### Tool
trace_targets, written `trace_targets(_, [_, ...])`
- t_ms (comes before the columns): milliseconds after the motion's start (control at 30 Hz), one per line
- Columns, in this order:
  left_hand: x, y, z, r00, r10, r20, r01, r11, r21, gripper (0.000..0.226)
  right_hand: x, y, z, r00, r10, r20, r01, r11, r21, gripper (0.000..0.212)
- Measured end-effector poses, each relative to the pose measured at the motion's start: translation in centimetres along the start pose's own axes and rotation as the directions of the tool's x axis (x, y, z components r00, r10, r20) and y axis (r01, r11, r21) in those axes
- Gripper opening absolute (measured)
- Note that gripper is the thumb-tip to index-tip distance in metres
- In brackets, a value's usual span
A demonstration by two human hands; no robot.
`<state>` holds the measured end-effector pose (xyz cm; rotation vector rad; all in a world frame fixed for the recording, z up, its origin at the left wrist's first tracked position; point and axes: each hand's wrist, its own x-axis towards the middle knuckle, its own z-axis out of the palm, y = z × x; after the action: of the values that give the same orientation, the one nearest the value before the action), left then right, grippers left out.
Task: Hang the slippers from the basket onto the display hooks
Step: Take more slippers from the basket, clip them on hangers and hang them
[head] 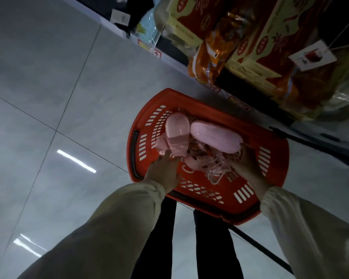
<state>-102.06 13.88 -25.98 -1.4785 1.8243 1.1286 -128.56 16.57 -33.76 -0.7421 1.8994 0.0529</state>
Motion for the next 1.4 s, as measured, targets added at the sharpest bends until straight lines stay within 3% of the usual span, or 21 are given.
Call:
trace_targets(133, [1.3, 0.1, 0.1, 1.0, -0.012, 0.005, 0.012, 1.0, 0.003, 0.056, 2.9, 1.3, 0.8, 0.999, 0.008, -0.034, -0.005, 0.997, 0.082, 0.102])
trace_targets(300, [2.7, 0.3, 1.3, 0.995, -0.095, 0.02, 0.097, 0.984, -0.151, 0.056, 5.5, 1.1, 1.2, 0.99, 0.14, 0.011, -0.14, 0.984, 0.108, 0.084])
trace_targets(467, [3.4, 1.2, 1.8, 0.998, -0.061, -0.006, 0.058, 0.978, -0.198, 0.053, 7.6, 0.0, 1.3, 0.986, 0.163, -0.042, -0.154, 0.974, 0.166, 0.074])
trace_targets(600, [2.7, 1.0, 1.8, 0.997, -0.069, -0.015, 0.065, 0.978, -0.2, 0.053, 5.8, -0.3, 2.5, 0.999, 0.01, 0.051, -0.006, 0.996, -0.084, 0.068])
trace_targets(700, [2.0, 1.3, 1.7, 0.998, -0.059, -0.003, 0.058, 0.98, -0.188, 0.054, 3.7, -0.3, 3.9, 0.992, -0.072, 0.101, 0.094, 0.967, -0.238, 0.043])
trace_targets(767, [1.7, 1.7, 1.5, 0.998, -0.059, -0.001, 0.057, 0.979, -0.194, 0.054, 3.1, -0.7, 4.6, 0.989, -0.114, 0.091, 0.133, 0.962, -0.237, 0.028])
trace_targets(933, [1.7, 2.1, 1.1, 0.998, -0.054, -0.026, 0.047, 0.98, -0.194, 0.055, 3.0, -2.0, 6.1, 0.978, -0.005, 0.209, 0.024, 0.996, -0.089, 0.067])
trace_targets(1100, [1.6, 1.5, 2.2, 0.998, -0.03, -0.057, 0.017, 0.978, -0.209, 0.054, 2.3, -2.6, 7.9, 0.973, -0.213, 0.086, 0.215, 0.977, -0.012, 0.08])
trace_targets(1233, [0.5, 1.8, 3.0, 0.997, -0.019, -0.07, 0.004, 0.978, -0.21, 0.061, 2.8, -3.2, 8.6, 0.962, -0.273, -0.013, 0.273, 0.962, -0.001, 0.093])
trace_targets(1333, [-0.3, 1.6, 3.0, 0.997, 0.007, -0.083, -0.021, 0.984, -0.176, 0.064, 3.9, -3.8, 8.8, 0.966, -0.254, 0.056, 0.257, 0.965, -0.048, 0.097])
trace_targets(1400, [-0.5, 1.4, 2.3, 0.996, 0.009, -0.092, -0.025, 0.986, -0.165, 0.064, 4.4, -4.3, 8.7, 0.967, -0.234, 0.098, 0.234, 0.972, 0.012, 0.093])
